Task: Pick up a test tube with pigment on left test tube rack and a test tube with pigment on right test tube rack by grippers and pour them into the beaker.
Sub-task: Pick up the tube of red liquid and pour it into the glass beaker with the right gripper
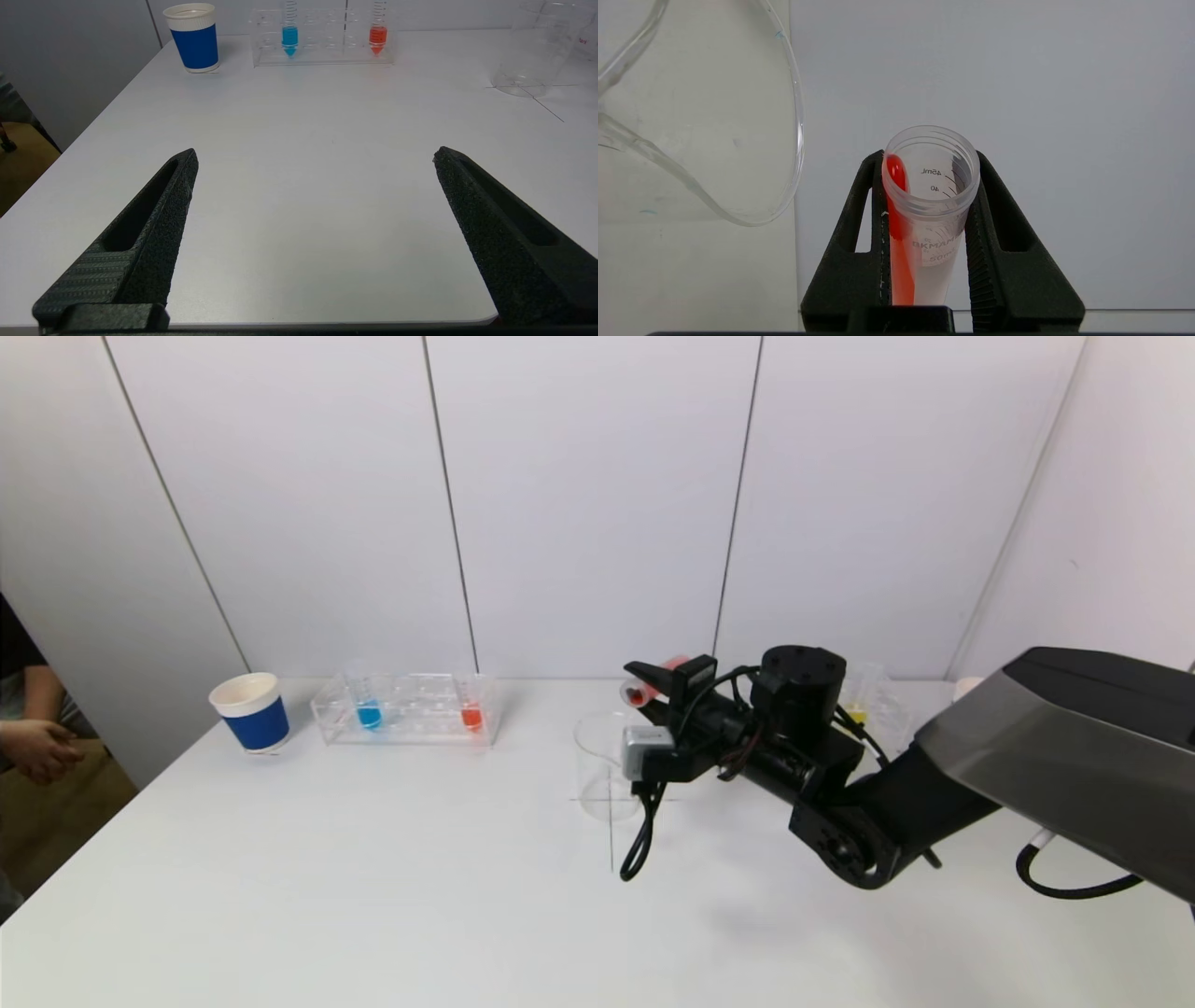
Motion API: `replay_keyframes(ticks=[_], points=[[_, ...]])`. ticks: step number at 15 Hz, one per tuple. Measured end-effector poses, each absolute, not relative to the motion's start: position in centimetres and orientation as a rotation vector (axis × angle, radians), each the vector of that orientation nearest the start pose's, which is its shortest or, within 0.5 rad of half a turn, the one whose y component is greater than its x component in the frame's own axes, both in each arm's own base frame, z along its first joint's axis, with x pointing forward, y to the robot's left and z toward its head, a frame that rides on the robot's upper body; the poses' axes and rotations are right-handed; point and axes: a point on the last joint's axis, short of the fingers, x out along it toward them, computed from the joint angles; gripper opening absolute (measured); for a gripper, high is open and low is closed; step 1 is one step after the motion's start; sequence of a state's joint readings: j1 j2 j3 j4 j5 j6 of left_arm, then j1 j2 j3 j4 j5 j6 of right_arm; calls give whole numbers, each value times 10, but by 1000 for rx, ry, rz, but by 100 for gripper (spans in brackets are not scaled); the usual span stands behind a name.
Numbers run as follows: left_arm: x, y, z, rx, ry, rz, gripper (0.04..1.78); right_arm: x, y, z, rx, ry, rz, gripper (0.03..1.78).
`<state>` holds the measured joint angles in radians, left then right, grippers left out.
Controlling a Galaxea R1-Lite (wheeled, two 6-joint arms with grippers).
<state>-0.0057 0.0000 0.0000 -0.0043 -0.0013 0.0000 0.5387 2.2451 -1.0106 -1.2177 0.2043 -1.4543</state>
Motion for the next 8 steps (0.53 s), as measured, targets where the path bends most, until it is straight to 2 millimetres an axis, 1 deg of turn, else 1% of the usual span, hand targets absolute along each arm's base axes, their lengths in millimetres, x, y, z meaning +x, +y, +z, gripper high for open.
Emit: replay_keyframes(ticks=[8], points=[[-23,0,76,0,-4,-8,176,355,220,93,-1463,-539,607,51]])
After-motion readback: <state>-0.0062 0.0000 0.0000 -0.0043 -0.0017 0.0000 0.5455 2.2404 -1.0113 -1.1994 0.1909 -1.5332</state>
